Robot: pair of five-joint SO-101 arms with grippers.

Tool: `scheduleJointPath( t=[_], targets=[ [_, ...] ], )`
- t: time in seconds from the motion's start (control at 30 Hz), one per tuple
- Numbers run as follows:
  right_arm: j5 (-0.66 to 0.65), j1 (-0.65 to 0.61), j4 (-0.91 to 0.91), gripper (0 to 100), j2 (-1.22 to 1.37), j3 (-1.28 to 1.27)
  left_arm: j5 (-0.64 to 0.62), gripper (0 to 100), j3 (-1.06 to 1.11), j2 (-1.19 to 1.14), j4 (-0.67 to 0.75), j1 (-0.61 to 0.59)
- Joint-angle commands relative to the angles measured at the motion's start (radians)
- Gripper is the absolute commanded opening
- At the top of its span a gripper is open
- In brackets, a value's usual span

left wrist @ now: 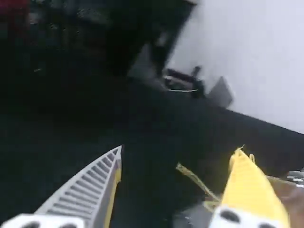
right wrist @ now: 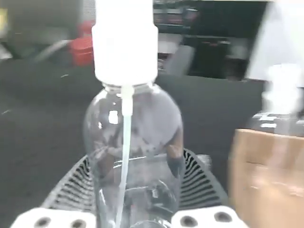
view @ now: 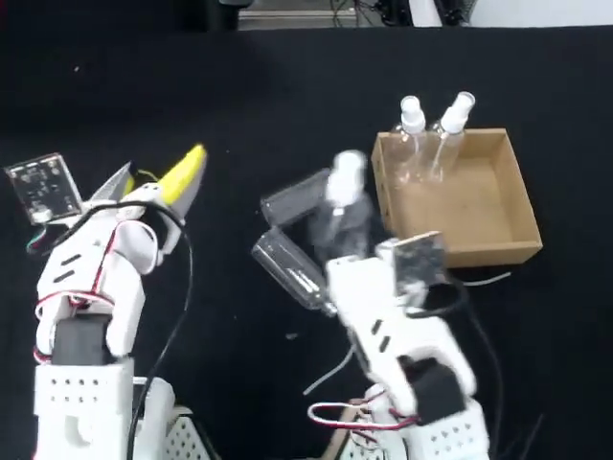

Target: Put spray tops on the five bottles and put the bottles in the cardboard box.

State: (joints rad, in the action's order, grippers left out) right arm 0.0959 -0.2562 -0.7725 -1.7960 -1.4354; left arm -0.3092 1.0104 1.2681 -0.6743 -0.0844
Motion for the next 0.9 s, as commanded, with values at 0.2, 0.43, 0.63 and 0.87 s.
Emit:
scheduleJointPath(
  t=[0.2, 0.43, 0.63, 0.87],
  targets=[
    [-0.242, 0.471, -0.078, 1.1, 0.113, 0.265, -0.011, 33, 0.559, 0.008, 0.677, -0.053],
    [-0.33, 0.795, -0.075, 1.1, 0.581, 0.518, -0.015, 33, 0.591, -0.002, 0.666, -0.007],
    [-0.373, 1.051, 0.226, 1.1, 0.921, 0.588, -0.044, 33, 0.636, 0.002, 0.672, 0.038],
    [-0.368, 1.145, 0.687, 1.1, 1.282, 0.532, -0.138, 33, 0.647, 0.0, 0.674, 0.041]
  ],
)
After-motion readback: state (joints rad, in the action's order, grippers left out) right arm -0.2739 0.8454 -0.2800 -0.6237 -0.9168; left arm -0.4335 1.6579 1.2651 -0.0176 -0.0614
